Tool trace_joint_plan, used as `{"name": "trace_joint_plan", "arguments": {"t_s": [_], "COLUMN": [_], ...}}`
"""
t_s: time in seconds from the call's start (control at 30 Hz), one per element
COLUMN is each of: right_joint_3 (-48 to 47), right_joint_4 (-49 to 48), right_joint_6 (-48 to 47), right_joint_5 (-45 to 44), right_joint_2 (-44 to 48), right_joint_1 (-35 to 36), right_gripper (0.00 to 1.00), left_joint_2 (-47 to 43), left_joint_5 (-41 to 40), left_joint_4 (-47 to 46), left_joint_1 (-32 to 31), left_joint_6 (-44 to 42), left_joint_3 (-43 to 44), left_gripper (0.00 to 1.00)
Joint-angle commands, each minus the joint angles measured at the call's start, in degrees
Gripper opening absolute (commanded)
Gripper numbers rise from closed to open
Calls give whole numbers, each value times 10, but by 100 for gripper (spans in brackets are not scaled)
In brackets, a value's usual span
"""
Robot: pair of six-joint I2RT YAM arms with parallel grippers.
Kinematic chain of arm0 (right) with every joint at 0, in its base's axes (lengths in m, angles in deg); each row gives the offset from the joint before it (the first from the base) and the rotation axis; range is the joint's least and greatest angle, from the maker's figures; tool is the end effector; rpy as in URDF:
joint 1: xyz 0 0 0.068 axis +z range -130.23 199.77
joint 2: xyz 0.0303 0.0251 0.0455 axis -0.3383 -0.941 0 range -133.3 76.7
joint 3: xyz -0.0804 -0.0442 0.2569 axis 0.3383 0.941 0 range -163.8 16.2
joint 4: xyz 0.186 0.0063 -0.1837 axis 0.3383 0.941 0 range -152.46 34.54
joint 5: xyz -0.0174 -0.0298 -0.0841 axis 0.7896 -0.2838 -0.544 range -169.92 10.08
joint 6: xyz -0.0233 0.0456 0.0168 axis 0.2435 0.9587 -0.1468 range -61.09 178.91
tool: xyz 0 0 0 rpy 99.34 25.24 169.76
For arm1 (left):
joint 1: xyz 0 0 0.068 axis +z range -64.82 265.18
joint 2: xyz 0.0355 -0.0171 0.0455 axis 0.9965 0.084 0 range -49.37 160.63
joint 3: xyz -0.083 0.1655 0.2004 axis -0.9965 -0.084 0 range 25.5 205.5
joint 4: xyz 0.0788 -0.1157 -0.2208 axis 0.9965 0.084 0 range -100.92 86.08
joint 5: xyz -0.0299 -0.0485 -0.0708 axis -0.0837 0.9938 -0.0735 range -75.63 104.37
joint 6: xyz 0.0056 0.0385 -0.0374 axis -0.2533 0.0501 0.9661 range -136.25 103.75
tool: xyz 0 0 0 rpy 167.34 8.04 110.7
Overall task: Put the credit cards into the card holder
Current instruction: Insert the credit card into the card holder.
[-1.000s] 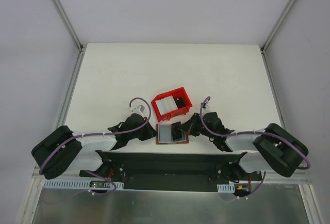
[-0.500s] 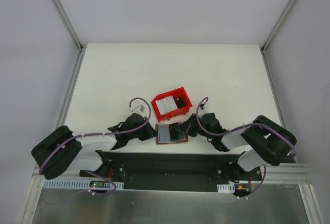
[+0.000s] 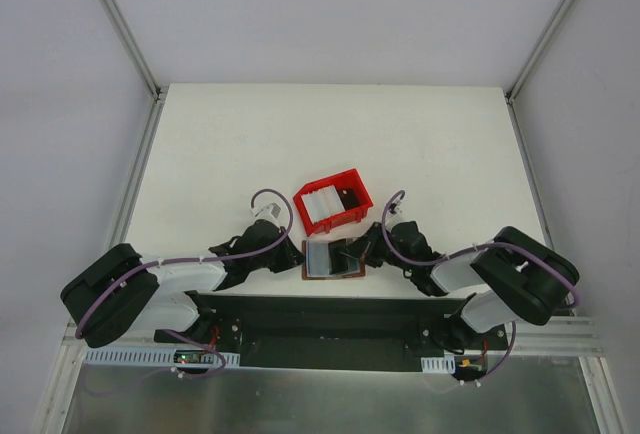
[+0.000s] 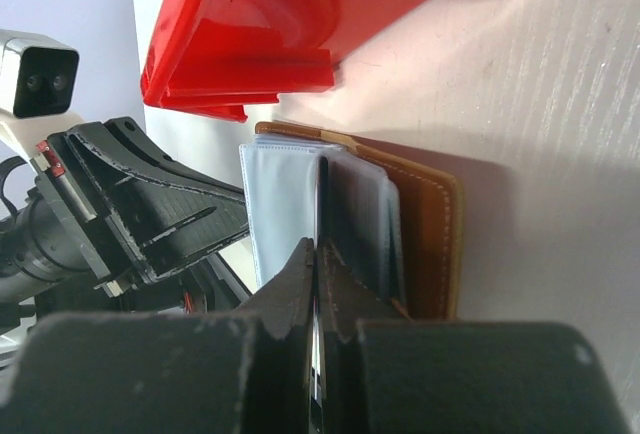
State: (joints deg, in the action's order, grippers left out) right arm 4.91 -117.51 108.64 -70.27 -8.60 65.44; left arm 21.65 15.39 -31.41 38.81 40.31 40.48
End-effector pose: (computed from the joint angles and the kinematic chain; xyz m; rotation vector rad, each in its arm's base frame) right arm 0.1542 0.1664 0.1221 -0.0522 2.1151 1.2351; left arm 0.1445 -0.1524 0.1298 -0.2008 2.3769 -0.9734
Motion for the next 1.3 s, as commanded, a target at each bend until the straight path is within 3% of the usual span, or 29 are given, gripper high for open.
{"name": "trace_joint_plan", "arguments": {"t_s": [0.0,0.43,0.77,1.27], "right_joint_3": [4,-26,-19,-30], "right_joint_4": [27,51,-4,9], "right_joint_6": [-6,-7,6,-24], "right_joint_5": [-4,54,15,0], "right_joint_2": [25,-12,-34,-29], "right_joint_1": [-2,-8,-1,-3], "right_gripper": [0,0,0,0], "left_joint_2": [18,19,18,16], "left_joint_5": [-35,-31,-30,-15], "left_joint_4": [128,117,111,92], "left_joint_1": [5,5,5,5], "left_joint_6": [-22,-31,-31,-34], "left_joint_3": [-29,-29,-33,-40], "left_gripper": [0,0,0,0]}}
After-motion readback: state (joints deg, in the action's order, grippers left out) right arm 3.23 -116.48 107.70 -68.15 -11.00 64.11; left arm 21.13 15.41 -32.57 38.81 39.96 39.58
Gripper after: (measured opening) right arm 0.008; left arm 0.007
